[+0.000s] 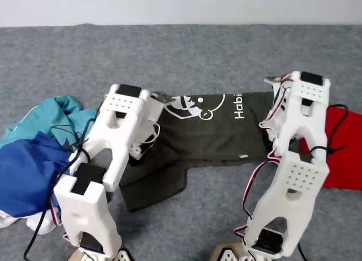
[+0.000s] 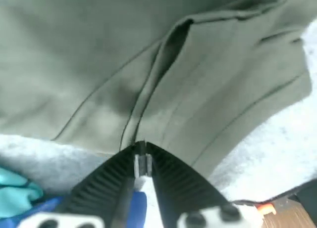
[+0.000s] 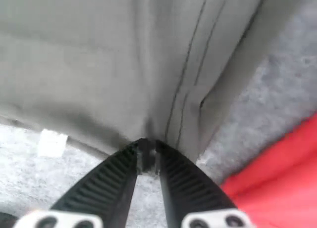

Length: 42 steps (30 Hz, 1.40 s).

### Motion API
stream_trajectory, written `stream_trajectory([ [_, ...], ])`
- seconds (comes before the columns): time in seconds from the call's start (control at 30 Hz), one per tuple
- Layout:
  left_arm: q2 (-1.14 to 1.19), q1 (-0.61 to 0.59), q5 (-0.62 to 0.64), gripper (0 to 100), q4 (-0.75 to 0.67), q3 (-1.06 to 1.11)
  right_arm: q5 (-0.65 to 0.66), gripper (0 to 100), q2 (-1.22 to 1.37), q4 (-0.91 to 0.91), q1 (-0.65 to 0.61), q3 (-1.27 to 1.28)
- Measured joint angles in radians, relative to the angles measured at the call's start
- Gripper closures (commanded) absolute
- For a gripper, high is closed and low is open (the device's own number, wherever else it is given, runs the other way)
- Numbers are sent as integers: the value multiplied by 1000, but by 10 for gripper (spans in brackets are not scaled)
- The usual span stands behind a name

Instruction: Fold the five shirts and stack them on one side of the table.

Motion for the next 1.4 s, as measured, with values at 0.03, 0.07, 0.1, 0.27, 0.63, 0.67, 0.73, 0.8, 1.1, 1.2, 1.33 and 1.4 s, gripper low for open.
stream_trajectory([
  [0.03, 11, 0, 0, 994, -15, 12, 0, 959, 20, -9, 6, 0],
  [0.07, 29, 0, 0, 994, -29, 25, 0, 959, 34, -18, 12, 0],
  [0.1, 54, 0, 0, 994, -40, 35, 0, 959, 38, -20, 20, 0],
  [0.27, 146, 2, 0, 994, -51, 29, 2, 959, 41, -34, 51, -2],
  [0.63, 101, 2, 0, 994, -54, 41, 0, 956, -86, 12, 58, -118],
  [0.67, 87, 2, 0, 994, -52, 41, 0, 956, -107, 12, 46, -129],
  [0.73, 55, 2, 0, 994, -49, 41, 0, 955, -140, 0, 8, -144],
  [0.8, 26, 2, 0, 994, -49, 41, 0, 955, -143, -49, -34, -147],
  [1.1, -89, 2, 2, 994, -49, 41, 0, 958, -15, -419, -114, -149],
  [1.2, -152, 2, 31, 994, -61, 41, 0, 958, 46, -508, -110, -147],
  [1.33, -253, 2, 64, 994, -69, 41, 0, 959, 64, -508, -103, -147],
  [1.4, -321, -12, 86, 994, -69, 41, 0, 959, 63, -474, -103, -147],
])
